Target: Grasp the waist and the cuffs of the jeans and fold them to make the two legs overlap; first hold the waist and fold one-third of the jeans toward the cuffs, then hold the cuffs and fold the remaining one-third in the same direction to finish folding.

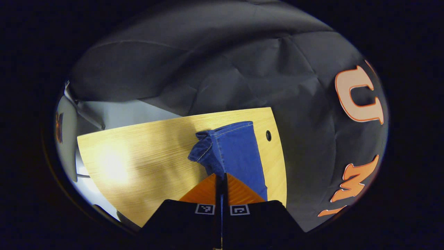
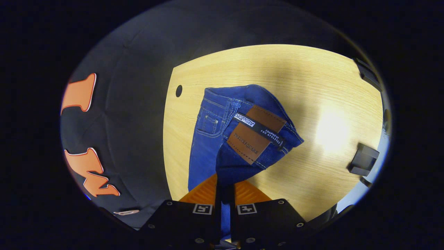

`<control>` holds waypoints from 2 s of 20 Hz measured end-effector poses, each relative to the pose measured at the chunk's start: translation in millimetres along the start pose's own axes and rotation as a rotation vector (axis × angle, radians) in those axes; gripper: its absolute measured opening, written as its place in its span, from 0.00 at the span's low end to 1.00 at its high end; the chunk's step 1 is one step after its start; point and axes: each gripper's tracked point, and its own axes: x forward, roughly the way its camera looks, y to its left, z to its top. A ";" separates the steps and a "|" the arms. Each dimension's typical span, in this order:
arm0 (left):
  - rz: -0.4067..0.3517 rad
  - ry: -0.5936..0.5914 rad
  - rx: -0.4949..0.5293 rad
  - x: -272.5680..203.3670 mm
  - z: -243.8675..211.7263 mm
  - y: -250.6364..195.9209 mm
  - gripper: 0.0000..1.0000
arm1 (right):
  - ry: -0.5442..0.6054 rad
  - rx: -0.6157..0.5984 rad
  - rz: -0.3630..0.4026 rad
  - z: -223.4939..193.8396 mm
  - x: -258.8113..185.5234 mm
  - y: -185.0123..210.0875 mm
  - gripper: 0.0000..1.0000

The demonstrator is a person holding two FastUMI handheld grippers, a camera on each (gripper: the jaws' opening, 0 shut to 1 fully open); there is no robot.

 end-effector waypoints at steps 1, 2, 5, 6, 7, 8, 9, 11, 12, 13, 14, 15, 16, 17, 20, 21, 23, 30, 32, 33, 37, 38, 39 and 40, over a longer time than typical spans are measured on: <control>0.006 0.006 0.022 4.4 3.8 -7.0 0.01 | 0.011 -0.004 -0.005 1.5 4.7 6.9 0.12; -0.003 0.013 0.049 4.4 4.6 -18.6 0.01 | 0.014 -0.002 -0.005 2.6 5.9 15.1 0.12; -0.007 0.005 0.097 16.5 18.0 -46.5 0.01 | 0.034 -0.016 -0.012 7.8 14.6 37.2 0.12; -0.010 0.006 0.105 21.9 20.5 -57.3 0.01 | 0.033 -0.019 -0.014 10.9 18.1 45.5 0.12; 0.002 0.008 0.114 26.4 24.5 -63.2 0.01 | 0.037 -0.022 -0.021 13.1 21.7 50.7 0.12; 0.009 0.009 0.127 35.6 28.1 -68.0 0.01 | 0.037 -0.013 -0.025 15.7 25.7 57.2 0.12; 0.029 0.013 0.137 44.3 31.7 -70.2 0.01 | 0.048 -0.004 -0.034 16.9 31.3 60.4 0.12; 0.082 0.032 0.131 55.3 34.4 -71.6 0.01 | 0.071 0.021 -0.058 18.9 42.4 63.6 0.12; 0.086 0.032 0.119 64.3 36.8 -77.3 0.01 | 0.068 0.040 -0.072 21.8 47.1 66.0 0.12; 0.104 0.039 0.119 70.9 39.0 -79.1 0.01 | 0.077 0.048 -0.085 24.5 54.7 68.5 0.12; 0.116 0.044 0.127 74.6 40.6 -80.1 0.01 | 0.081 0.054 -0.093 26.3 62.0 71.5 0.12; 0.136 0.053 0.143 82.5 43.4 -80.7 0.01 | 0.090 0.058 -0.104 28.5 69.8 74.1 0.12; 0.148 0.063 0.155 91.1 41.8 -85.0 0.01 | 0.097 0.068 -0.114 29.0 76.8 74.3 0.12; 0.164 0.070 0.178 98.5 43.7 -87.9 0.01 | 0.101 0.079 -0.126 32.2 84.1 74.7 0.12; 0.188 0.085 0.229 117.3 40.8 -93.2 0.01 | 0.118 0.127 -0.156 40.6 104.3 71.3 0.12; 0.192 0.091 0.248 124.6 42.0 -95.8 0.01 | 0.126 0.138 -0.163 43.8 109.3 69.5 0.12; 0.186 0.094 0.269 139.5 41.8 -100.2 0.02 | 0.140 0.163 -0.176 43.0 116.0 68.5 0.12; 0.135 0.017 0.334 136.0 52.0 -124.3 0.50 | 0.098 0.123 -0.015 58.5 104.3 102.0 0.43; 0.087 -0.003 0.371 126.9 49.4 -140.3 0.71 | 0.065 0.091 -0.011 64.1 93.8 97.8 0.67; 0.065 -0.014 0.397 121.5 49.1 -146.6 0.70 | 0.048 0.065 -0.018 66.3 88.4 93.8 0.69; -0.019 -0.083 0.514 103.7 41.3 -167.0 0.96 | -0.015 -0.076 -0.026 68.5 66.7 78.5 0.84; -0.036 -0.102 0.541 99.3 37.1 -167.7 0.96 | -0.030 -0.113 -0.031 65.9 61.1 75.3 0.90; -0.047 -0.128 0.569 91.7 34.7 -170.0 0.97 | -0.041 -0.152 -0.041 65.5 56.9 68.4 0.93; -0.060 -0.177 0.598 85.3 34.4 -175.5 0.97 | -0.060 -0.184 -0.052 65.5 53.6 61.5 0.96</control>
